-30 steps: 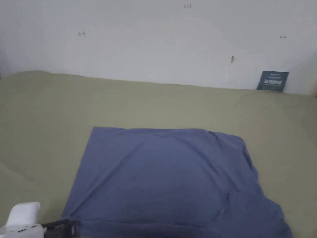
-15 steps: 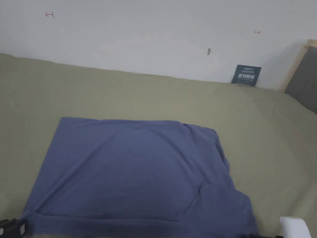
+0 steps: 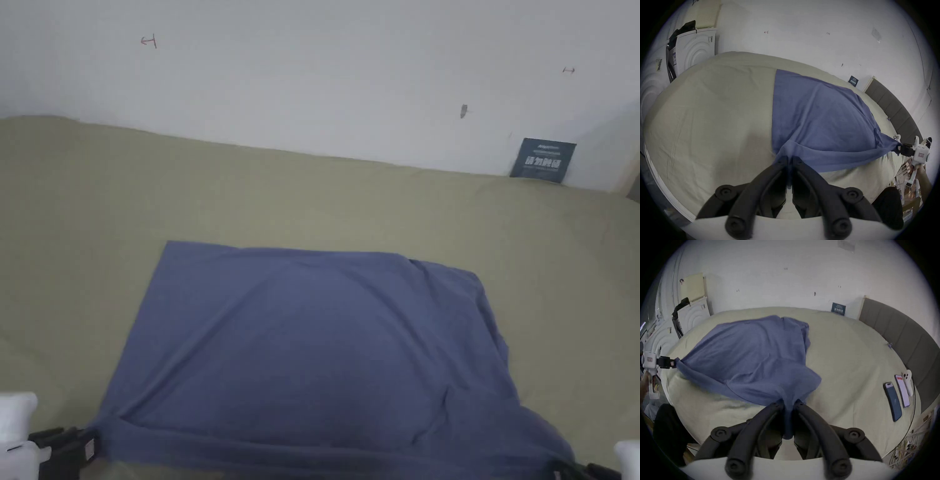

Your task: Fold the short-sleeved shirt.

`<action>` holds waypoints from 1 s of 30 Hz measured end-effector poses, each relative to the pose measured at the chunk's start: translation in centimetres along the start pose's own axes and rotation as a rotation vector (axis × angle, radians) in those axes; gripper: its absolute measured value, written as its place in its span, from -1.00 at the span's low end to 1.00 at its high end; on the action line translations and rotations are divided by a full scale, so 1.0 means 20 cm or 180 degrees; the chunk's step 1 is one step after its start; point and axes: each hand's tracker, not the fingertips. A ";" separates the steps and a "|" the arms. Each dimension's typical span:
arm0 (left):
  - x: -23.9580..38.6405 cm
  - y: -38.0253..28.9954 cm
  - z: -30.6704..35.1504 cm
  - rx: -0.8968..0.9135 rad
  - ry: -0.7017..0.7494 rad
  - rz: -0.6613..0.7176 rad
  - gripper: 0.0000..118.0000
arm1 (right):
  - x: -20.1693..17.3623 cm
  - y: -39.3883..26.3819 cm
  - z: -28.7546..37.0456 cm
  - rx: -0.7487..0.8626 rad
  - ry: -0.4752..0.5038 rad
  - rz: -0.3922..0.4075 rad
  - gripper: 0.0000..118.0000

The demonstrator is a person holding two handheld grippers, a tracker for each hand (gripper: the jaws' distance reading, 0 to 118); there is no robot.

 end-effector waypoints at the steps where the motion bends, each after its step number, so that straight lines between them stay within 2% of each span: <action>1: -0.01 0.02 0.00 0.0012 -0.0006 -0.0002 -0.91 | 0.00 0.03 0.00 0.0020 0.0013 0.0005 -0.80; 8: 0.01 0.27 -0.03 0.0077 -0.0034 -0.0053 -0.91 | 0.05 0.26 -0.08 0.0037 0.0074 -0.0061 -0.80; 17: -0.01 0.56 -0.34 -0.0308 0.0083 -0.0078 -0.91 | 0.13 0.53 -0.46 -0.0393 0.0101 -0.0185 -0.80; 20: -0.02 0.60 -0.44 -0.0394 0.0139 -0.0111 -0.91 | 0.15 0.55 -0.58 -0.0560 0.0025 -0.0139 -0.80; 23: -0.03 0.62 -0.52 -0.0518 0.0133 -0.0091 -0.91 | 0.15 0.54 -0.66 -0.0735 -0.0060 -0.0177 -0.79; 27: -0.06 0.63 -0.58 -0.0588 0.0126 -0.0012 -0.90 | 0.17 0.51 -0.70 -0.0687 -0.0053 -0.0306 -0.78; 28: -0.06 0.64 -0.59 -0.0590 0.0117 0.0003 -0.85 | 0.18 0.51 -0.69 -0.0640 -0.0054 -0.0359 -0.72; 29: -0.07 0.65 -0.58 -0.0589 0.0151 0.0012 -0.62 | 0.19 0.51 -0.69 -0.0582 -0.0096 -0.0428 -0.46; 30: -0.07 0.65 -0.57 -0.0542 0.0329 -0.0001 -0.27 | 0.20 0.51 -0.68 -0.0556 -0.0158 -0.0486 -0.16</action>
